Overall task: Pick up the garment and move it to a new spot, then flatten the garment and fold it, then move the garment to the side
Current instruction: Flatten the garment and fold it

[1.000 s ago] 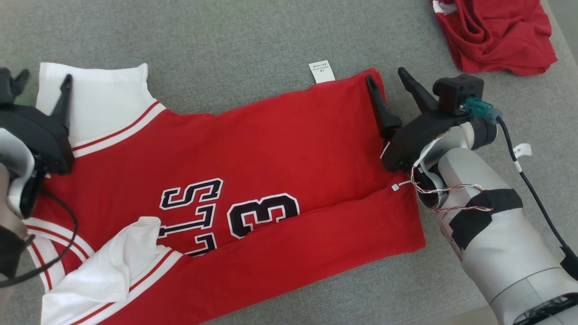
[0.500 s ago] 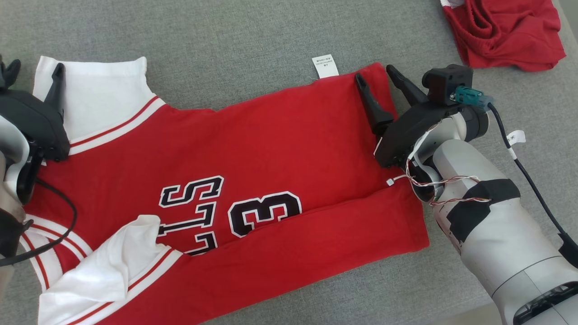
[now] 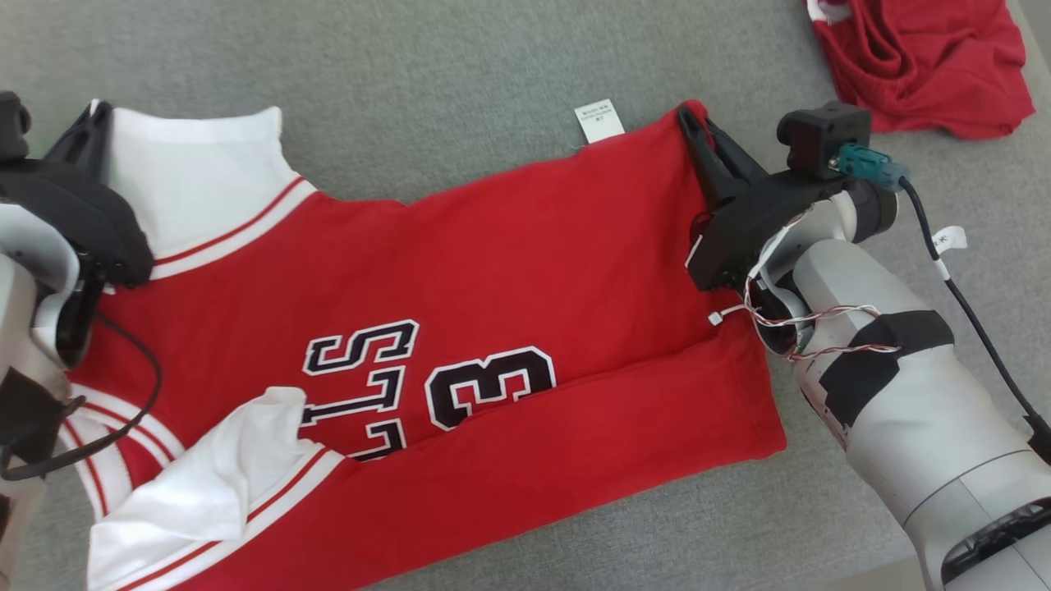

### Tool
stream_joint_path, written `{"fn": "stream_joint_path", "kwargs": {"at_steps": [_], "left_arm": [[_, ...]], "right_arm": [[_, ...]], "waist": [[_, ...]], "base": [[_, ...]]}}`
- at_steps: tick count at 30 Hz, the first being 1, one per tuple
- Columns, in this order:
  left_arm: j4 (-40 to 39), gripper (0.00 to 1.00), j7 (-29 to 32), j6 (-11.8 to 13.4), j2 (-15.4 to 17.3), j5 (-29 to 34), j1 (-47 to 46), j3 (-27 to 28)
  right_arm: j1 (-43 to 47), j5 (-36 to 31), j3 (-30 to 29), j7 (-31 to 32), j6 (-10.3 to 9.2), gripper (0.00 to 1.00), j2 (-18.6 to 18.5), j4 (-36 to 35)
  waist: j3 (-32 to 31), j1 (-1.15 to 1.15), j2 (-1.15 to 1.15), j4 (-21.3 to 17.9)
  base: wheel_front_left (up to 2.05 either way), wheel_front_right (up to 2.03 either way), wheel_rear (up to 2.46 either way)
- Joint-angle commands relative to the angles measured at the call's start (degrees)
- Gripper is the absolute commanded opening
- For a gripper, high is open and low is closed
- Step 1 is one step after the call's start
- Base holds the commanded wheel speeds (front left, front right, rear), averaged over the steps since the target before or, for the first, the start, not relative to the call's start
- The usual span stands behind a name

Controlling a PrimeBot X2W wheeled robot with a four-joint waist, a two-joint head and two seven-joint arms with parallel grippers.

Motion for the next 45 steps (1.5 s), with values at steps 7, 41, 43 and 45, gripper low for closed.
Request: {"fn": "stream_joint_path", "kwargs": {"at_steps": [7,41,43,45], "left_arm": [[-3.54,0.0,-5.16,0.12,-0.14,-2.35,2.28,-2.14],[-46.43,0.0,-13.15,10.5,-1.66,-7.27,50.55,6.06],[-46.53,0.0,-13.11,10.03,-3.14,-6.69,52.8,6.65],[-45.78,0.0,-13.11,9.73,-4.06,-5.59,54.32,6.91]], "right_arm": [[3.03,2.51,0.96,-1.93,-0.17,0.0,-1.34,-0.03],[35.38,8.42,-14.21,-4.21,-0.17,0.0,-9.13,-18.5],[36.97,8.6,-14.84,-3.94,-0.17,0.0,-9.66,-19.14],[38.17,8.74,-15.61,-3.65,-0.17,0.0,-9.94,-19.56]], "waist": [[-4.65,0.0,0.0,2.81],[-16.67,0.0,0.0,10.97],[-16.92,0.0,0.0,11.36],[-17.14,0.0,0.0,11.49]], "base": [[0.0,0.0,0.0],[0.0,0.0,0.0],[0.0,0.0,0.0],[0.0,0.0,0.0]]}}
